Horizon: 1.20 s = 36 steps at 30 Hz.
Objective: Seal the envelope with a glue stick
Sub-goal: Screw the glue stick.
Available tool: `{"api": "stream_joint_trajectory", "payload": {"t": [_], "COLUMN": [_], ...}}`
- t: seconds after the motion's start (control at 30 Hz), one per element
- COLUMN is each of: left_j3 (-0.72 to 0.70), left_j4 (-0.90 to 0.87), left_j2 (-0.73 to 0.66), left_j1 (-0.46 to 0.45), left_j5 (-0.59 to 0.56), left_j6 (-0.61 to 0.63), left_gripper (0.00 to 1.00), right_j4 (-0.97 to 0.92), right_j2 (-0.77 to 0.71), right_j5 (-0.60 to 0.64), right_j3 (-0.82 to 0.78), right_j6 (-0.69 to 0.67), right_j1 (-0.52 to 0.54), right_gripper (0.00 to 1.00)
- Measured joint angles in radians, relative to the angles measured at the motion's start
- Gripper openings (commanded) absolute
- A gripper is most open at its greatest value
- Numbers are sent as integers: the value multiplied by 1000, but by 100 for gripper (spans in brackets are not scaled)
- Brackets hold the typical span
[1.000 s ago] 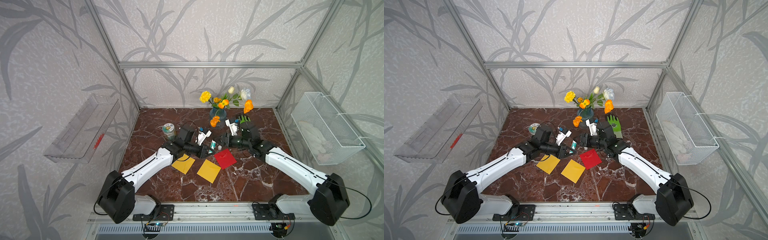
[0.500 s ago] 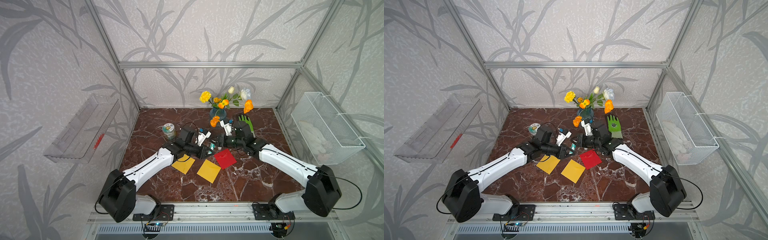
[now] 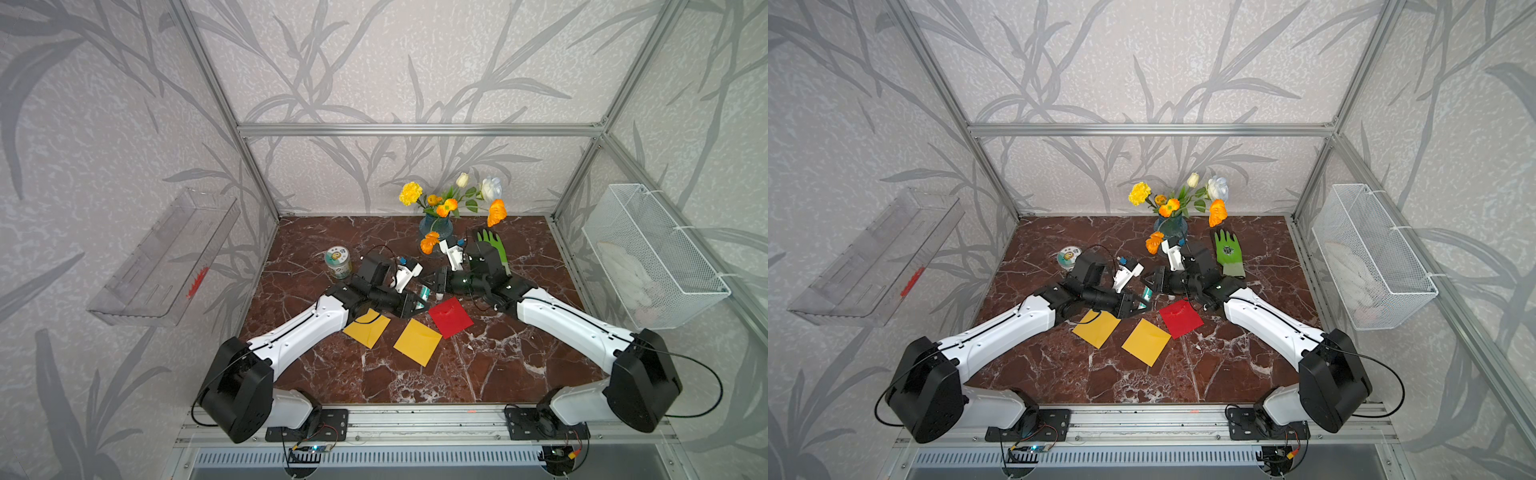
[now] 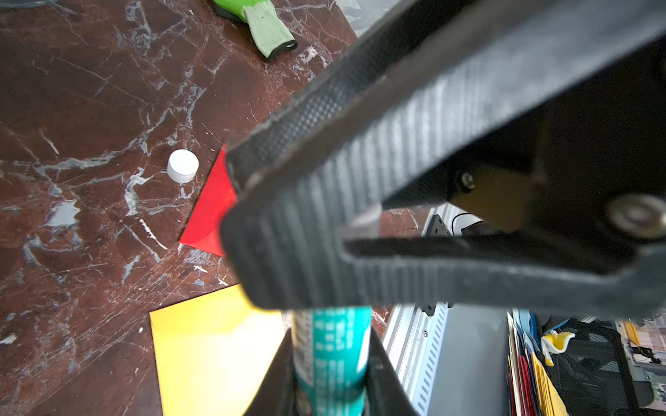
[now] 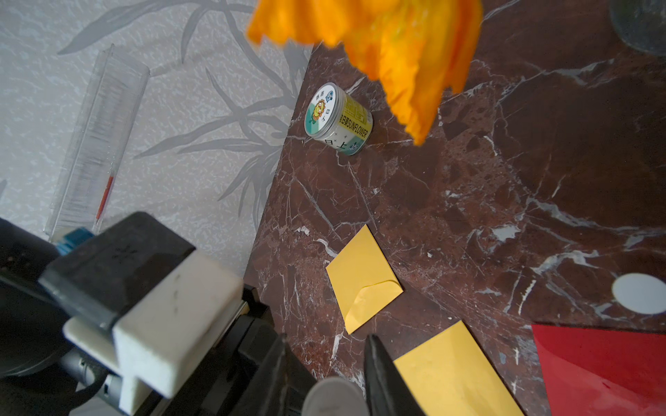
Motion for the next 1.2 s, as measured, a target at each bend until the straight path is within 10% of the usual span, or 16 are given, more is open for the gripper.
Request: {"api": "stream_joint_trajectory", "payload": {"t": [0.4, 0.87, 1.2], "left_j3": [0, 44, 63], "left_j4": [13, 163, 21], "left_j2": [-2, -29, -30], "left_j1": [4, 8, 14], "left_j5": [68, 584, 502], "left_j6": [-21, -88, -9], "left_gripper": [0, 0, 0], "right_j4": [92, 454, 381], "right_j2": [-39, -359, -335], "right_j5": [-74, -317, -320], "right_j3": [-69, -275, -229], "right_j6": [-5, -38, -71], "right_j1": [-25, -51, -50], "right_gripper": [12, 12, 59]}}
